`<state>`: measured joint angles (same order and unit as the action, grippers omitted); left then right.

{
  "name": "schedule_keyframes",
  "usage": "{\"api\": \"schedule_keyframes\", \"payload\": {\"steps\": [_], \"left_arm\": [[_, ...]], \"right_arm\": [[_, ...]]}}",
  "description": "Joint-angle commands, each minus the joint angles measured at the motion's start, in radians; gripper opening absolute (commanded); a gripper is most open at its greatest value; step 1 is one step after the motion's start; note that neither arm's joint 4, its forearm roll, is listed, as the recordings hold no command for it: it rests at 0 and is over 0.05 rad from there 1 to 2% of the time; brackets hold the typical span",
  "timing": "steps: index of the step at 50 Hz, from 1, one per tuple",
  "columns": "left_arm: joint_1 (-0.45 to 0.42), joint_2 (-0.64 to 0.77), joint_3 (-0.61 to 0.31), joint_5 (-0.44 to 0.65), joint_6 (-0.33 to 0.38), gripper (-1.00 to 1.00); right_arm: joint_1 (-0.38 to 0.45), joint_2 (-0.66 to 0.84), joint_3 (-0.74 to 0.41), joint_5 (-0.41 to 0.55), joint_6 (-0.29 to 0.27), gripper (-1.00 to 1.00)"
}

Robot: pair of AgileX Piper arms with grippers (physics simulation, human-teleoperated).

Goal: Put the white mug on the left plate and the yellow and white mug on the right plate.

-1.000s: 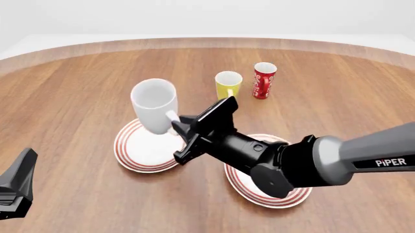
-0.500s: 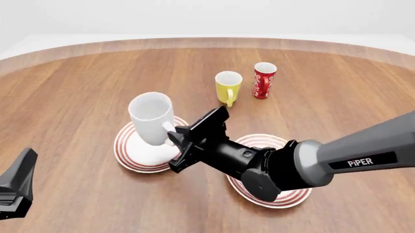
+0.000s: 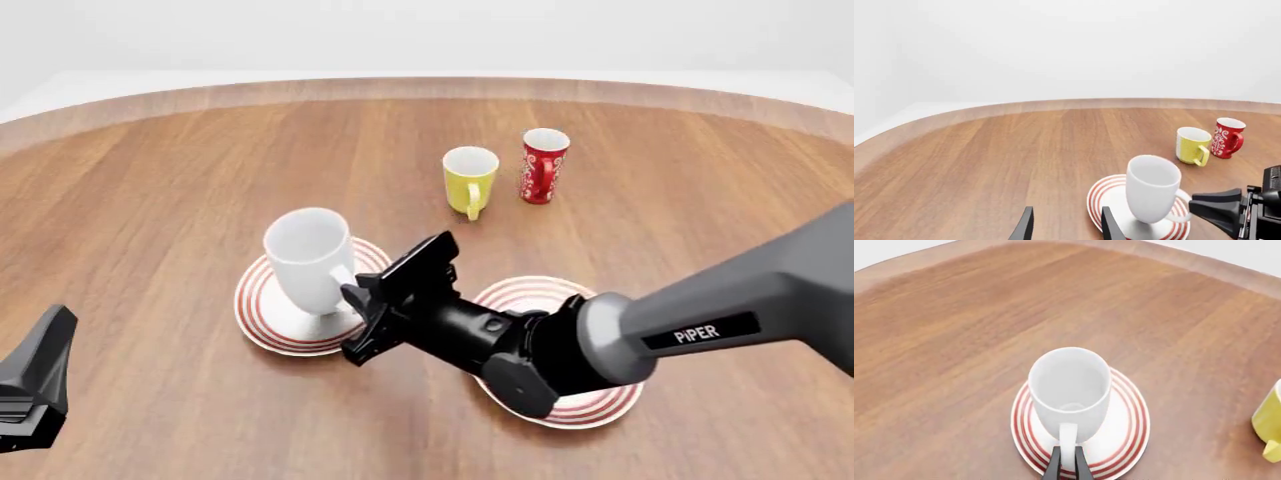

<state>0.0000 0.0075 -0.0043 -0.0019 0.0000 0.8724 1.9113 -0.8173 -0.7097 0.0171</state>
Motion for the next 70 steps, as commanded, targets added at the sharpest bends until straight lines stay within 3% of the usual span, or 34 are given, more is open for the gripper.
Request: {"api": "schedule_keyframes", "payload": {"steps": [1, 31, 32, 48, 70], "left_arm": [[0.000, 0.000, 0.000, 0.000, 0.000, 1.00], [0.000, 0.000, 0.000, 0.000, 0.000, 1.00], [0.000, 0.000, 0.000, 0.000, 0.000, 1.00], [0.000, 0.000, 0.000, 0.000, 0.000, 1.00], [0.000, 0.000, 0.000, 0.000, 0.000, 1.00]], "right_arm": [[-0.003, 0.023, -0.016, 0.005, 0.010, -1.00], [-0.011, 0.053, -0.040, 0.026, 0.019, -1.00], [-0.011, 0.054, -0.042, 0.027, 0.019, 1.00], [-0.018, 0.061, -0.053, 0.042, 0.024, 1.00], [-0.047, -0.073, 0.024, 0.069, 0.003, 1.00]]}}
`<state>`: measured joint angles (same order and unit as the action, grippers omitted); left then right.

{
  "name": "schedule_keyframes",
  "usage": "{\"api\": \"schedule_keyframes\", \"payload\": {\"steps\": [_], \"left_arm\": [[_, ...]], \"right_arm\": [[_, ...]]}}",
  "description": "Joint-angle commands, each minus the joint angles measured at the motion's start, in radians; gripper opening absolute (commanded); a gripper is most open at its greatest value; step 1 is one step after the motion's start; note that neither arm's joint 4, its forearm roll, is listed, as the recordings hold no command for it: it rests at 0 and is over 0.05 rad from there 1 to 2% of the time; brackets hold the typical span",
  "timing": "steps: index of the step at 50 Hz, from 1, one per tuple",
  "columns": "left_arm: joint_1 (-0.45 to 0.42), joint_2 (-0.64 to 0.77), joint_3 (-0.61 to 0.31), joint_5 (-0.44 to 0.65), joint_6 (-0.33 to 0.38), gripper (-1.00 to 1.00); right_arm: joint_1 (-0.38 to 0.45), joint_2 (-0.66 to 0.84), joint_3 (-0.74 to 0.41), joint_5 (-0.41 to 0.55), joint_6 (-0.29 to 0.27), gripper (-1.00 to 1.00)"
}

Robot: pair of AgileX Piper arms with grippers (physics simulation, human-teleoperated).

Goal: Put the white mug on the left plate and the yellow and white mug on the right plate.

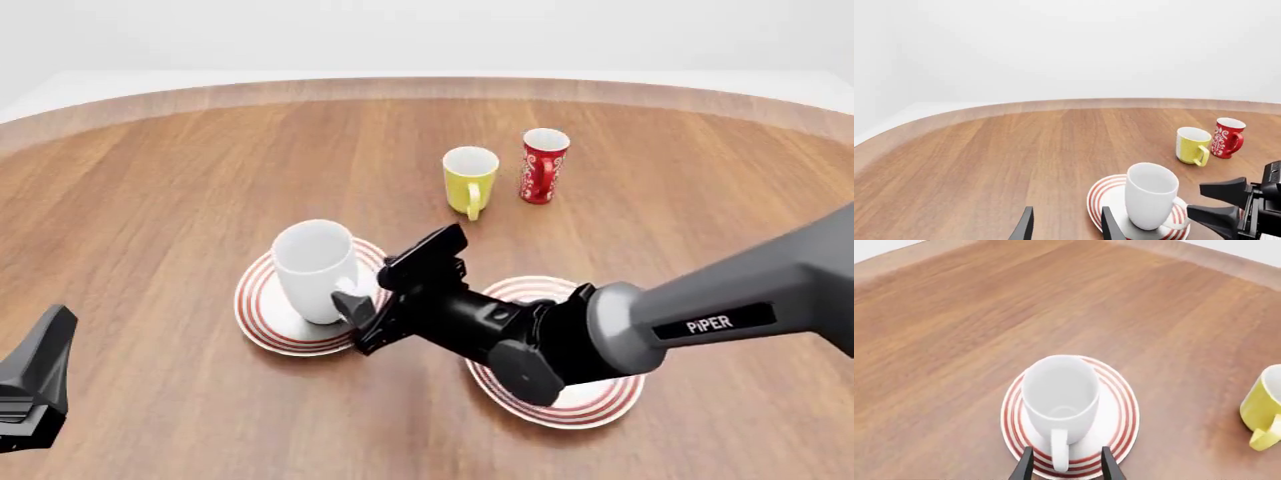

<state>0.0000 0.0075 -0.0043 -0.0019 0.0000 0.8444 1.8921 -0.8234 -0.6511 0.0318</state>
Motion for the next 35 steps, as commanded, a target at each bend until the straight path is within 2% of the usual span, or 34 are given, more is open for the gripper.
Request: {"api": "schedule_keyframes", "payload": {"steps": [1, 35], "left_arm": [[0.000, 0.000, 0.000, 0.000, 0.000, 1.00], [0.000, 0.000, 0.000, 0.000, 0.000, 1.00]], "right_arm": [[-0.031, -0.052, 0.027, 0.013, -0.025, 1.00], [-0.180, -0.176, 0.070, 0.010, -0.052, 1.00]]}}
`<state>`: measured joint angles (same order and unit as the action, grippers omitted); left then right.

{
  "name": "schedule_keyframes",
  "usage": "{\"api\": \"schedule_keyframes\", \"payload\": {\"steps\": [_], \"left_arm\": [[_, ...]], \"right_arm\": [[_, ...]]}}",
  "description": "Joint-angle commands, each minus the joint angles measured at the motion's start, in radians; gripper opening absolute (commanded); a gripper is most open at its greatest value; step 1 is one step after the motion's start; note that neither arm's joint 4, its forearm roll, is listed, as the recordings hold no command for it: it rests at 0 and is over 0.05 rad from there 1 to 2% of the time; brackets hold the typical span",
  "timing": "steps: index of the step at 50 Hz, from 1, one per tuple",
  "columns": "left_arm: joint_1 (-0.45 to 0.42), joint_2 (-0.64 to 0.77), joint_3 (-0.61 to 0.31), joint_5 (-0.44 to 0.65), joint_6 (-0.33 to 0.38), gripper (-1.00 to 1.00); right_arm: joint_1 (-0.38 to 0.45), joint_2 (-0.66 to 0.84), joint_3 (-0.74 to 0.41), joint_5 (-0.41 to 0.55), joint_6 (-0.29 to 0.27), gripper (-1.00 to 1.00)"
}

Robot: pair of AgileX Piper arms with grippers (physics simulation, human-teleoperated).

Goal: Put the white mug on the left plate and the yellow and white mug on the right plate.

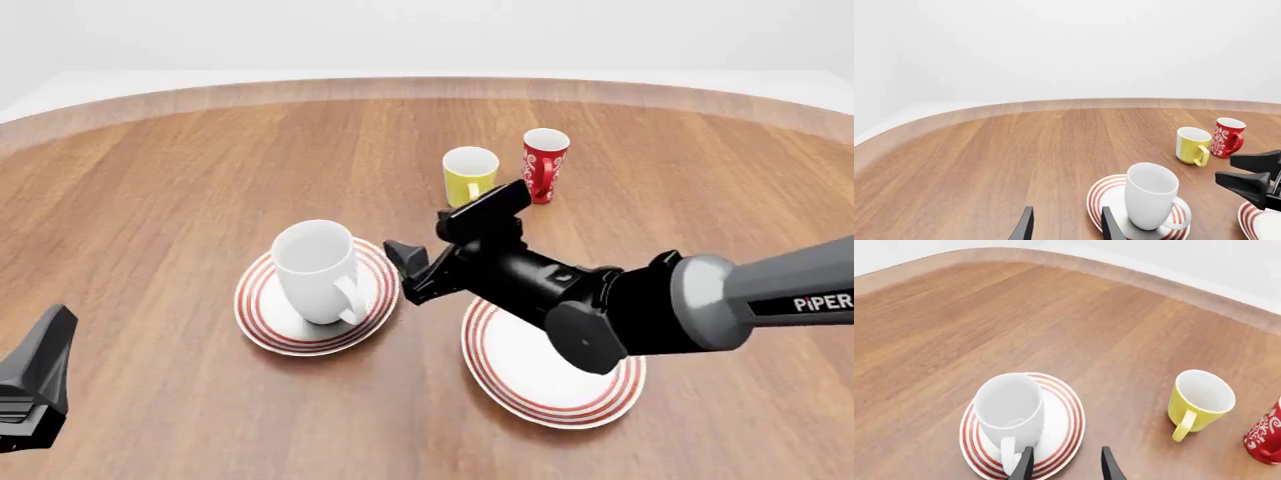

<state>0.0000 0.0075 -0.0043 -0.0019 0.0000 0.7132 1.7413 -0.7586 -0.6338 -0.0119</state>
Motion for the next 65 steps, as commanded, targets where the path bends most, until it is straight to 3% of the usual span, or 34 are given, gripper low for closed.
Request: {"api": "schedule_keyframes", "payload": {"steps": [1, 22, 40, 54, 59, 65], "left_arm": [[0.000, 0.000, 0.000, 0.000, 0.000, 1.00], [0.000, 0.000, 0.000, 0.000, 0.000, 1.00], [0.000, 0.000, 0.000, 0.000, 0.000, 1.00], [0.000, 0.000, 0.000, 0.000, 0.000, 1.00], [0.000, 0.000, 0.000, 0.000, 0.000, 1.00], [0.000, 0.000, 0.000, 0.000, 0.000, 1.00]], "right_arm": [[-0.051, -0.025, 0.005, -0.008, -0.010, 1.00], [-0.148, -0.016, -0.040, -0.009, -0.053, 1.00], [-0.211, 0.027, -0.083, -0.033, -0.047, 1.00], [-0.251, 0.070, -0.126, -0.042, -0.005, 1.00], [-0.269, 0.085, -0.142, -0.036, 0.051, 1.00], [-0.281, 0.110, -0.156, -0.033, 0.064, 1.00]]}}
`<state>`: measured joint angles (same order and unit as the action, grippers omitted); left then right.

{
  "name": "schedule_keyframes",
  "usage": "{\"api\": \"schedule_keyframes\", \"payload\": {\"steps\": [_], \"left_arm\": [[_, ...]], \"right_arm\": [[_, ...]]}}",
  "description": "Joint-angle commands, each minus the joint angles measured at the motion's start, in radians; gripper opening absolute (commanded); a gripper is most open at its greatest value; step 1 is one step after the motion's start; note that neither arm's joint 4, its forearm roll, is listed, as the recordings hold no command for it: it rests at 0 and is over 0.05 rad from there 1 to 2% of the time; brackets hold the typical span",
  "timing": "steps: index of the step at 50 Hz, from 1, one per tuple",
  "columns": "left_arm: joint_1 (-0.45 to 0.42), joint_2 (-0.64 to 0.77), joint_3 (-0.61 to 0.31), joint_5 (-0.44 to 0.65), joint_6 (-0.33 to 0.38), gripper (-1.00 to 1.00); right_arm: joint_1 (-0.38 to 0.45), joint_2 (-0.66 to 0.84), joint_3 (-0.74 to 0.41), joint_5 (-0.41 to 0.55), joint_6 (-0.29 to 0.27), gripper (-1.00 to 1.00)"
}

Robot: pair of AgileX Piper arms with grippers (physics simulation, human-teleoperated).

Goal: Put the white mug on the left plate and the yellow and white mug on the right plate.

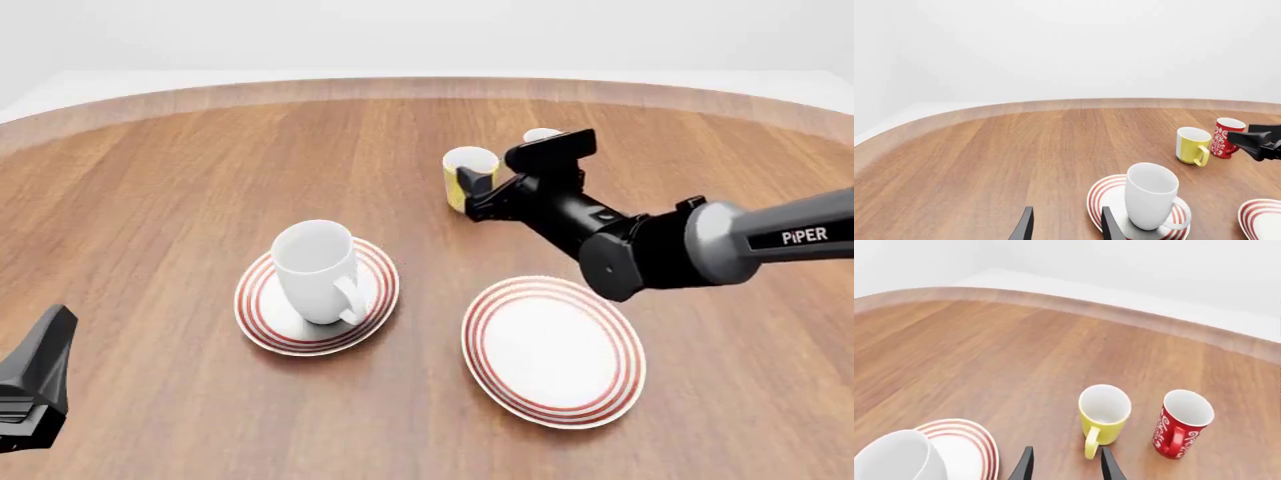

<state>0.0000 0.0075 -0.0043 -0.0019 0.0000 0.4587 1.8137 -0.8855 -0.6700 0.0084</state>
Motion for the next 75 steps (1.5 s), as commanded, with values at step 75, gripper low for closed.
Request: {"api": "schedule_keyframes", "payload": {"steps": [75], "left_arm": [[0.000, 0.000, 0.000, 0.000, 0.000, 1.00]], "right_arm": [[-0.054, 0.282, -0.352, 0.257, 0.051, 1.00]]}}
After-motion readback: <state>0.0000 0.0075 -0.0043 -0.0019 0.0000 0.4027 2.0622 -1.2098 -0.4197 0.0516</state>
